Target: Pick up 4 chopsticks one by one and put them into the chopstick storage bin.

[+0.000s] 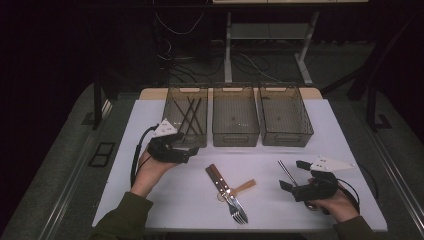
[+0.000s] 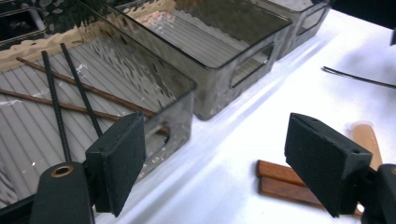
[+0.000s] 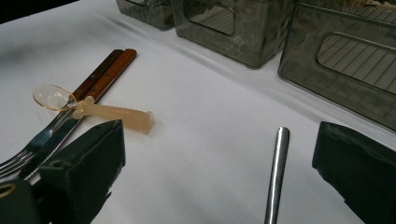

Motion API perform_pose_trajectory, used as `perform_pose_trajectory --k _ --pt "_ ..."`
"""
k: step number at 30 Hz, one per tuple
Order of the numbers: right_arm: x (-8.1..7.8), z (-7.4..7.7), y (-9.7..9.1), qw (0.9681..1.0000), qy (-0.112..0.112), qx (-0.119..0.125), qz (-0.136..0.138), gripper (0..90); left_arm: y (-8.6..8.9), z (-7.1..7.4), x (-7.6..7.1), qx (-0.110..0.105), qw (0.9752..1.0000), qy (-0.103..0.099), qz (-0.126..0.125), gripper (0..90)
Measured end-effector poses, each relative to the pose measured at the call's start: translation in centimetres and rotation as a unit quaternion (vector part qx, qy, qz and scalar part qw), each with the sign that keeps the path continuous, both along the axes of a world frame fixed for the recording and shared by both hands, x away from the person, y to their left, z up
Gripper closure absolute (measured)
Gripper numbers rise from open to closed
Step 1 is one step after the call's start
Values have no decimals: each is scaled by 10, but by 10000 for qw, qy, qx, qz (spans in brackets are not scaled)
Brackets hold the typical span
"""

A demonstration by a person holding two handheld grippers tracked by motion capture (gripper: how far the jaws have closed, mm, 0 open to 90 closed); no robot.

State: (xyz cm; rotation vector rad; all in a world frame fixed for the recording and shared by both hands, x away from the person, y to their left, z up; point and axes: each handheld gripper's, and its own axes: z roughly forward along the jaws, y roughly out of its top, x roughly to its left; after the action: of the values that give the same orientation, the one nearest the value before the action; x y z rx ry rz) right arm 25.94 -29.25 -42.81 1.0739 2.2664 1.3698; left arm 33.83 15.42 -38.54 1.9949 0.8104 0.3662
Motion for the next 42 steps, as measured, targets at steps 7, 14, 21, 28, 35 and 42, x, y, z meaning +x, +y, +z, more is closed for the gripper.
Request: perform_pose_trajectory --k 7,14,21,28,35,42 --pt "-1 0 0 10000 12 -33 1 28 7 -14 -20 -113 9999 -48 -80 175" --pt "0 1 0 10000 -6 -88 -15 28 11 -29 -40 -51 9997 -2 -255 153" --pt "0 4 -1 9997 108 -235 -51 28 14 -37 -55 -120 9991 93 -407 133" --pt "-3 11 -1 9989 255 -395 -55 59 14 -44 -63 -116 9984 150 -541 78" --pt "-5 11 -2 9979 410 -497 -99 236 10 -49 -68 -66 9979 276 -587 0" --pt "-5 11 -5 9968 572 -561 -78 399 9 -49 -69 -17 9979 279 -589 0"
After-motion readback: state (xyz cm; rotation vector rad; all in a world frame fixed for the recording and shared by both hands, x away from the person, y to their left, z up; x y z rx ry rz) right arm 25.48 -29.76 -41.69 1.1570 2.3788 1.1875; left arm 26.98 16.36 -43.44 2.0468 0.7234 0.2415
